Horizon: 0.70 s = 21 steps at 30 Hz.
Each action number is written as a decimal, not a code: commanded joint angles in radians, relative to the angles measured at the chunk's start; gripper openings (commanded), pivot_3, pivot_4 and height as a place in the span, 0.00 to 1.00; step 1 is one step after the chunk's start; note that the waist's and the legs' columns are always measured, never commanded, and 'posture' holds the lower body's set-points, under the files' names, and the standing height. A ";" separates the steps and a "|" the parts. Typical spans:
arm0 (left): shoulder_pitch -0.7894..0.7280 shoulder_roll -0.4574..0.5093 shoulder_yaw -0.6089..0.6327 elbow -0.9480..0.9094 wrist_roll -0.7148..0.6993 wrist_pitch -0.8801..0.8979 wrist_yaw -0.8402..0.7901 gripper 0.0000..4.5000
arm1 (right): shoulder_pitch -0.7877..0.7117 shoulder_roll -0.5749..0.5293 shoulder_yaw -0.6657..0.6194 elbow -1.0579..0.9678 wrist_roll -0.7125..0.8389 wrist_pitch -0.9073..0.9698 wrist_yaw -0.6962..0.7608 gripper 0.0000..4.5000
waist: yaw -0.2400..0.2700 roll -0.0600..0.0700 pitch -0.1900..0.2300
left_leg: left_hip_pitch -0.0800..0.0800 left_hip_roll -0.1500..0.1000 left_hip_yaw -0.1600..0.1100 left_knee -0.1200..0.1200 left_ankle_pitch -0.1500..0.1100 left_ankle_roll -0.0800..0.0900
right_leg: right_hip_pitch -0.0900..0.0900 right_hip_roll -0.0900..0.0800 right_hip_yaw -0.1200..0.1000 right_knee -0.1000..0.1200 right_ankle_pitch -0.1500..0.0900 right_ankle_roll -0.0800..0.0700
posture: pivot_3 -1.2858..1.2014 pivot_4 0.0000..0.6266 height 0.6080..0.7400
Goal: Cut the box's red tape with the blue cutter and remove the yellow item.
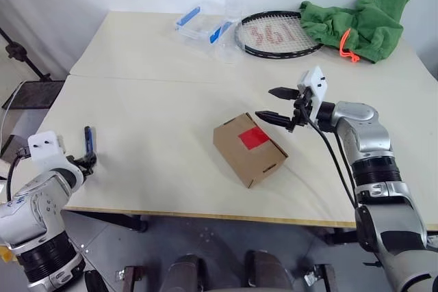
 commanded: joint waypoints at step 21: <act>0.048 0.006 -0.112 0.037 -0.018 0.032 -0.061 0.09 | -0.029 -0.032 -0.031 -0.026 0.017 0.003 -0.001 1.00 | 0.004 0.001 0.000 | 0.000 -0.001 0.000 0.000 0.000 0.000 | 0.000 -0.001 0.000 0.000 0.000 0.000 | 0.52 0.24 1.00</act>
